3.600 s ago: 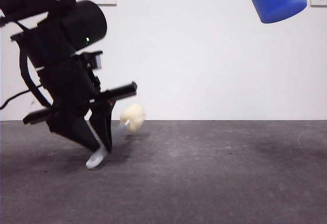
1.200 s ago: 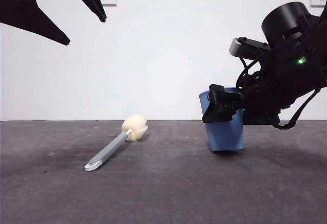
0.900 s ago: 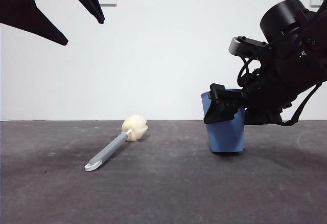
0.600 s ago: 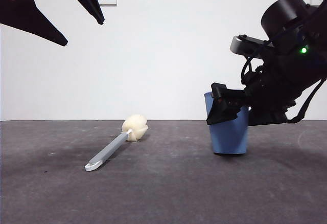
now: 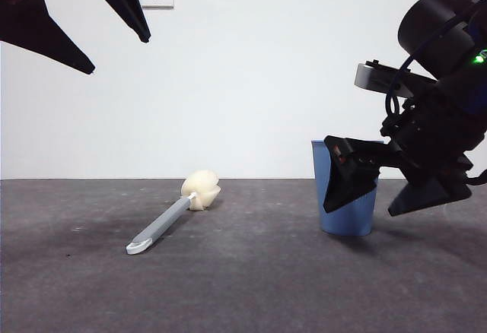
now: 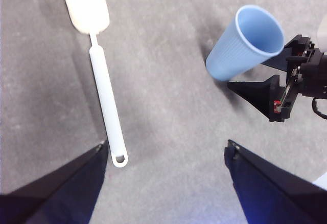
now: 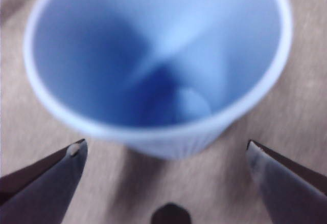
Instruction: Pick up the cup brush,pick up the cup,insert the brush into the cup,clean the cup,put the cup brush back,put the cup back to the fixed position on the table
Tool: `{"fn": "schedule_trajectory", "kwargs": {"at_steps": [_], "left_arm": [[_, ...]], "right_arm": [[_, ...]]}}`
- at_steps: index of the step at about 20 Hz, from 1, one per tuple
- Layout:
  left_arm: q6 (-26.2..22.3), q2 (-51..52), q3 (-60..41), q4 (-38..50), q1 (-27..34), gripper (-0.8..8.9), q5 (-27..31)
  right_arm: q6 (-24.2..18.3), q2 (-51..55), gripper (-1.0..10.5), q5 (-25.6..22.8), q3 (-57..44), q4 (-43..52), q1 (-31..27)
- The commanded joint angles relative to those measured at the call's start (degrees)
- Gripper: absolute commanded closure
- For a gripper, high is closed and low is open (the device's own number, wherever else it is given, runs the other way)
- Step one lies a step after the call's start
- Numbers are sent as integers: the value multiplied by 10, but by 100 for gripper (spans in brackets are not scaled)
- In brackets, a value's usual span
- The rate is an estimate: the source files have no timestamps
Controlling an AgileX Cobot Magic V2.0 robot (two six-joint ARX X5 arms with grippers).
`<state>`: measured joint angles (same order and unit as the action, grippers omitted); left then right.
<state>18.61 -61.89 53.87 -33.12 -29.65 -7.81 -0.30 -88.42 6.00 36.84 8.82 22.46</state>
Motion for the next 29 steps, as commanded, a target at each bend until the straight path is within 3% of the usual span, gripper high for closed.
{"fn": "schedule_trajectory", "kwargs": {"at_steps": [1, 5, 7, 11, 13, 15, 16, 17, 20, 23, 29], "left_arm": [[-7, -1, -5, -3, 0, 432, 2], [-15, -1, -5, -43, 0, 436, -4], [-28, -1, -5, -62, 0, 436, -25], [-55, -1, -5, -106, 0, 442, -100], [-70, -1, -5, -131, 0, 559, -131], [-81, -1, -5, -150, 0, 785, -155], [-84, -1, -5, -160, 0, 821, -159], [-93, -1, -5, -171, 0, 822, -163], [-101, -1, -5, -181, 0, 821, -164], [-101, -1, -5, -180, 0, 817, -163], [-101, -1, -5, -179, 0, 817, -163]], "right_arm": [[20, 44, 428, 1, -3, -57, 4], [53, 173, 442, 5, -3, -233, 25], [67, 248, 445, 31, -1, -322, 48], [95, 369, 447, 31, 11, -490, 106], [112, 408, 512, 32, 25, -553, 127], [115, 435, 731, 31, 41, -603, 143], [115, 446, 880, 31, 46, -617, 149], [115, 457, 957, 31, 47, -621, 153], [133, 475, 952, 30, 47, -614, 156], [185, 480, 946, 30, 47, -612, 156], [187, 480, 946, 27, 47, -612, 156]]}}
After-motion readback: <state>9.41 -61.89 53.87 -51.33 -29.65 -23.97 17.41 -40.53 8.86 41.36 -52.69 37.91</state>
